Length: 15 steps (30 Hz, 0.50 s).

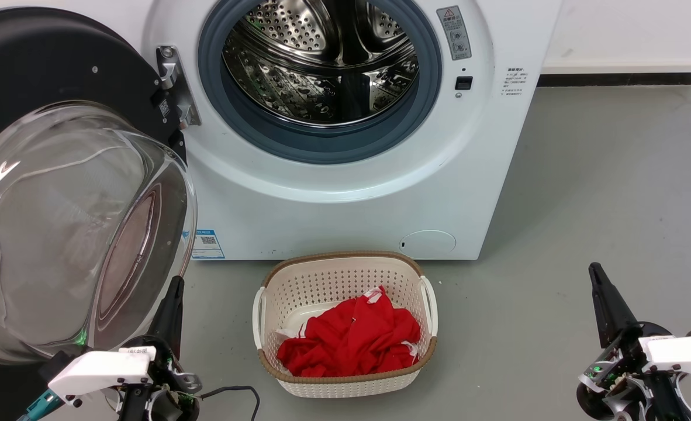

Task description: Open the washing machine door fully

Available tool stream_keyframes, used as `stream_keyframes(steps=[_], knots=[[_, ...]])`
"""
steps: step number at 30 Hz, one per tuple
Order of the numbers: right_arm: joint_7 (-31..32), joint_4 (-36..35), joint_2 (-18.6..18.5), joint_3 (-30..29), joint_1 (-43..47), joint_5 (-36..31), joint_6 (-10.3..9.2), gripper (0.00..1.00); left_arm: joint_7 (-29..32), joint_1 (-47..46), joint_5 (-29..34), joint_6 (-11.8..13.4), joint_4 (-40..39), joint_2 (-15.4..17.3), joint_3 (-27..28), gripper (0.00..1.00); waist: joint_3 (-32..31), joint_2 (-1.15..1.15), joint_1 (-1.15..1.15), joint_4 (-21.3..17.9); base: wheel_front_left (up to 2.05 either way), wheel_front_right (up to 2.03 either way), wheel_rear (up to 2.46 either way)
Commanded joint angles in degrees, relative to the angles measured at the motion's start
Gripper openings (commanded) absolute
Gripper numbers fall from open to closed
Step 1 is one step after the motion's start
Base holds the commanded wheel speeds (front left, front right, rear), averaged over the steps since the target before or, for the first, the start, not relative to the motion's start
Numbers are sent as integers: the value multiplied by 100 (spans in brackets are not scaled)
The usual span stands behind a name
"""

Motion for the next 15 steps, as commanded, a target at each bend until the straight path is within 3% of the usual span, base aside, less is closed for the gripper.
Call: stream_keyframes(steps=[1, 15], knots=[[26, 11, 6, -14, -63, -3, -2, 0, 17, -38, -7, -21, 7, -5, 19, 0, 0, 0, 0, 0, 0, 0, 0], [35, 12, 22, -31, -63, -27, -2, 0, 17, -37, -8, -16, 5, -5, 19, 0, 0, 0, 0, 0, 0, 0, 0]])
